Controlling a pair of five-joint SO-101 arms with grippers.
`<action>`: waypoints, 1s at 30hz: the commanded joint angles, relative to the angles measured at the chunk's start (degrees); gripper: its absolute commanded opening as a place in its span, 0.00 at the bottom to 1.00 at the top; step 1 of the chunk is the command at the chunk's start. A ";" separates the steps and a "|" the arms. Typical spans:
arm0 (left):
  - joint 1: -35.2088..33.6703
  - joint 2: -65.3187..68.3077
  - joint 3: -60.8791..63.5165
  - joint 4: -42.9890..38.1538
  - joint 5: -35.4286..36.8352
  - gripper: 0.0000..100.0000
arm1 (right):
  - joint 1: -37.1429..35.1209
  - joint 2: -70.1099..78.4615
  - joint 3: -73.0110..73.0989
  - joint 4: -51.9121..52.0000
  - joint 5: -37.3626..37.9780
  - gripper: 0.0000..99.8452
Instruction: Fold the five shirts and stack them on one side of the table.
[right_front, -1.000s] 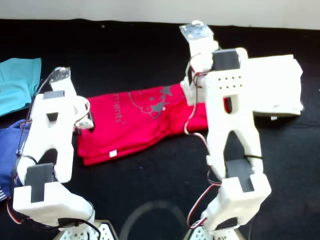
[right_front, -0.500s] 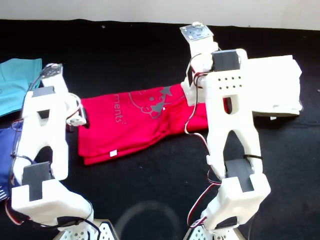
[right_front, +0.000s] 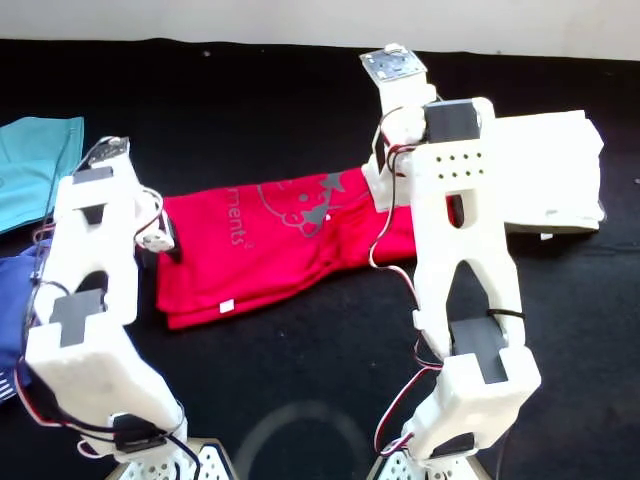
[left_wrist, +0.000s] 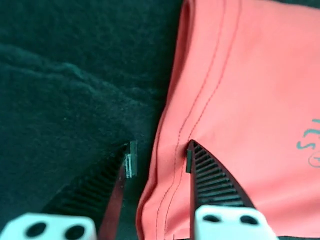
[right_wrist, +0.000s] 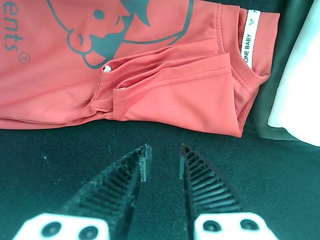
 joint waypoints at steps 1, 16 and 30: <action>3.91 2.51 -4.00 2.29 2.37 0.18 | 0.66 -3.47 -0.40 0.48 0.70 0.10; 6.64 16.22 -21.23 15.65 0.09 0.01 | 0.84 -13.05 -0.04 0.57 0.70 0.10; -10.24 17.27 -43.12 29.71 -10.37 0.01 | 4.62 -30.20 19.56 -0.66 0.79 0.10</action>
